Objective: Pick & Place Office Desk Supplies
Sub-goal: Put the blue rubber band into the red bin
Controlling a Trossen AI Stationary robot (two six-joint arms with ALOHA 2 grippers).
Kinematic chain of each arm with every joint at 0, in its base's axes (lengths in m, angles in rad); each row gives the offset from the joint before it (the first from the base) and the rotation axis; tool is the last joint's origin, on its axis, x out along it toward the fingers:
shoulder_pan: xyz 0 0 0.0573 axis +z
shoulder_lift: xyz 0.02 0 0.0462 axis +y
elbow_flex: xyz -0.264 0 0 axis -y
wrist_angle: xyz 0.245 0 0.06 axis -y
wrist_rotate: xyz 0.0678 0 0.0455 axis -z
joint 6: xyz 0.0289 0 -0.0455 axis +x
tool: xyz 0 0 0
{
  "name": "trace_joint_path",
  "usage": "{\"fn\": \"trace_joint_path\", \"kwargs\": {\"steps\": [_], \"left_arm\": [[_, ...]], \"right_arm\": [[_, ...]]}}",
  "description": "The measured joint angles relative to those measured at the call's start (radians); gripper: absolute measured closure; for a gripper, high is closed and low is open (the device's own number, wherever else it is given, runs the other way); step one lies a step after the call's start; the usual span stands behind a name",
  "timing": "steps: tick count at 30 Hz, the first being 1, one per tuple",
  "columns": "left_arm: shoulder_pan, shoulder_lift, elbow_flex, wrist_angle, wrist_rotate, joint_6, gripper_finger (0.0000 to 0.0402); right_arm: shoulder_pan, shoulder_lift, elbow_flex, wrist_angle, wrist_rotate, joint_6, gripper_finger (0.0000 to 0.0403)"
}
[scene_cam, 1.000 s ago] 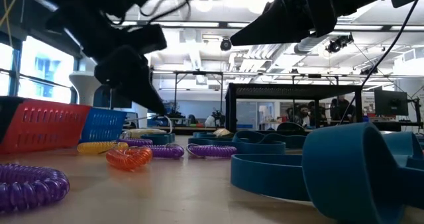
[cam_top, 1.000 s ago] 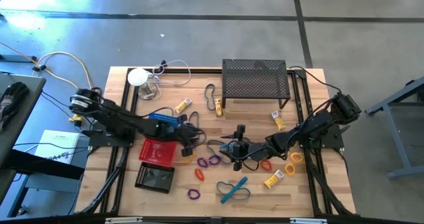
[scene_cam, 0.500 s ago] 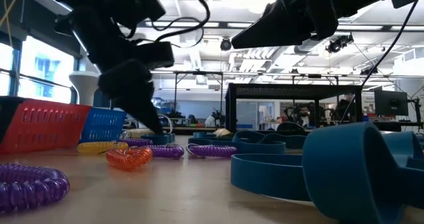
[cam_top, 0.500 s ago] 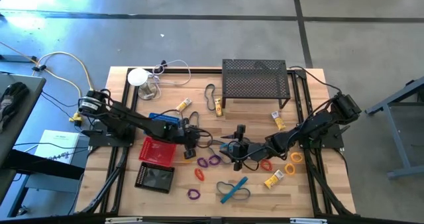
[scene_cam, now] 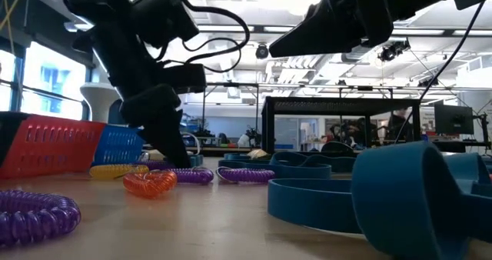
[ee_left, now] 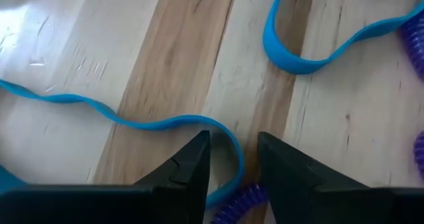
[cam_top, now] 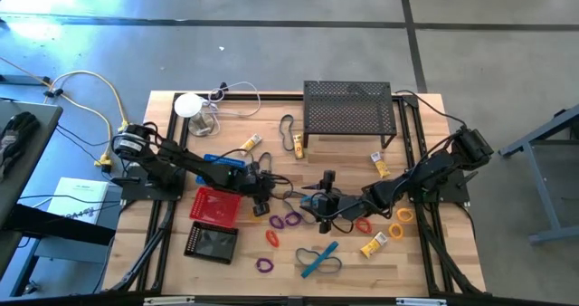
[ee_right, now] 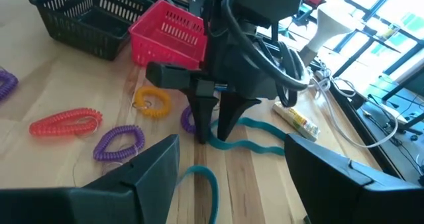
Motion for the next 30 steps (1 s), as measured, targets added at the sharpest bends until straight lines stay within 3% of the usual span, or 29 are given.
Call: {"fn": "trace_joint_path", "kwargs": {"steps": [8,16,22,30], "left_arm": [[-0.048,-0.001,0.018,0.016,-0.096,0.077,0.0389],[-0.151,-0.098,0.093,-0.061,-0.241,0.152,0.0399],[-0.253,-0.224,0.232,-0.352,-0.223,-0.036,0.0400],[-0.382,-0.400,0.343,-0.660,-0.026,-0.331,0.0400]], "right_arm": [[0.000,0.000,0.000,0.000,0.000,0.003,0.0143],[0.000,0.000,0.000,-0.001,-0.002,0.003,0.0143],[0.000,0.000,0.000,-0.006,-0.006,0.003,0.0143],[0.000,0.000,0.000,-0.007,-0.006,0.003,0.0143]]}}
